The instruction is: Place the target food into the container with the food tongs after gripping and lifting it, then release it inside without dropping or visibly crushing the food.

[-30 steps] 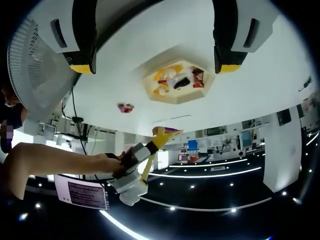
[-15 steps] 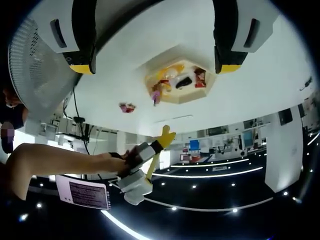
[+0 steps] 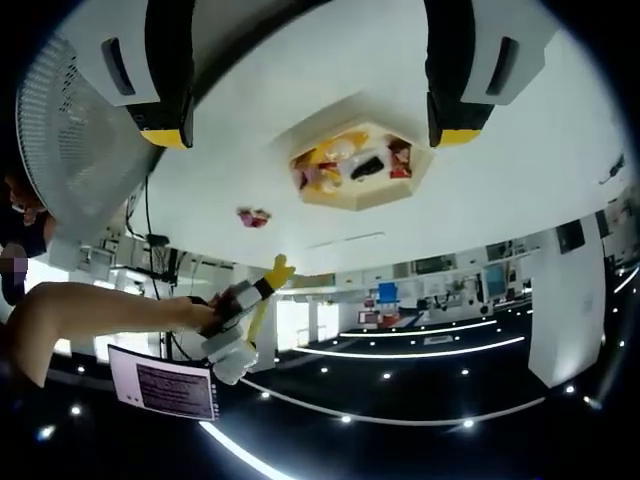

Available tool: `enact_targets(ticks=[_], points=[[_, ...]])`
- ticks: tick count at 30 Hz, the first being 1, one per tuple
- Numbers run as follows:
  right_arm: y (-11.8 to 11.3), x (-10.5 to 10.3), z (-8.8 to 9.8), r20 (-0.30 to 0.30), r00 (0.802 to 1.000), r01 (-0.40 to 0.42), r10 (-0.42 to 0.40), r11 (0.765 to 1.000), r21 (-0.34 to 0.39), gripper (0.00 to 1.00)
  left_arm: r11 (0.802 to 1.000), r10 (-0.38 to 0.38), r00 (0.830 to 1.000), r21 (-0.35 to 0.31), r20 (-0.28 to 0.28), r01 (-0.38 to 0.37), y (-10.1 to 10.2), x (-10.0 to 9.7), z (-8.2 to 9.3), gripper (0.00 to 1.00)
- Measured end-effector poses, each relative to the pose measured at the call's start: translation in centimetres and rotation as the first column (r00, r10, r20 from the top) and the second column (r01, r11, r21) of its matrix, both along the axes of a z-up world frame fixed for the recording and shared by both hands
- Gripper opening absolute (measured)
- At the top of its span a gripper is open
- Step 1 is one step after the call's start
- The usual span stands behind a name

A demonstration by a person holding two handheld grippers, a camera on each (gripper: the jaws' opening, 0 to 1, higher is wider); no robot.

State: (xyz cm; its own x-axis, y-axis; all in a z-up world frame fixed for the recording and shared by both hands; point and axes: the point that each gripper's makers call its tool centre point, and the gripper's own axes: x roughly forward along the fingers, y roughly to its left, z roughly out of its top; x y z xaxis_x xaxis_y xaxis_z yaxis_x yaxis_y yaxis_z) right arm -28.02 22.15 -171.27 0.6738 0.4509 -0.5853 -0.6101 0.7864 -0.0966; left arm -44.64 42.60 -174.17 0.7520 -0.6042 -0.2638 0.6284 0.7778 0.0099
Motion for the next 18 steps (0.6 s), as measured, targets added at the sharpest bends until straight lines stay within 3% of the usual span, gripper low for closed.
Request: enact_targets(ticks=[8, 13, 18], points=[[-7.0, -0.6, -2.4, -0.023, 0.993, 0.114, -0.116, 0.992, -0.061, 0.30, 1.000, -0.009, 1.000, 0.008, -0.015, 0.010, -0.1, -0.1, -0.3, 0.94], [-9.7, -0.3, -3.7, -0.039, 0.982, 0.181, -0.183, 0.982, -0.058, 0.30, 1.000, -0.007, 1.000, 0.008, -0.018, 0.007, -0.1, -0.1, -0.3, 0.93], [-11.0, 0.4, -5.1, -0.063, 0.968, 0.239, -0.241, 0.970, -0.042, 0.30, 1.000, -0.006, 1.000, 0.012, -0.022, 0.006, -0.1, -0.1, -0.4, 0.93]])
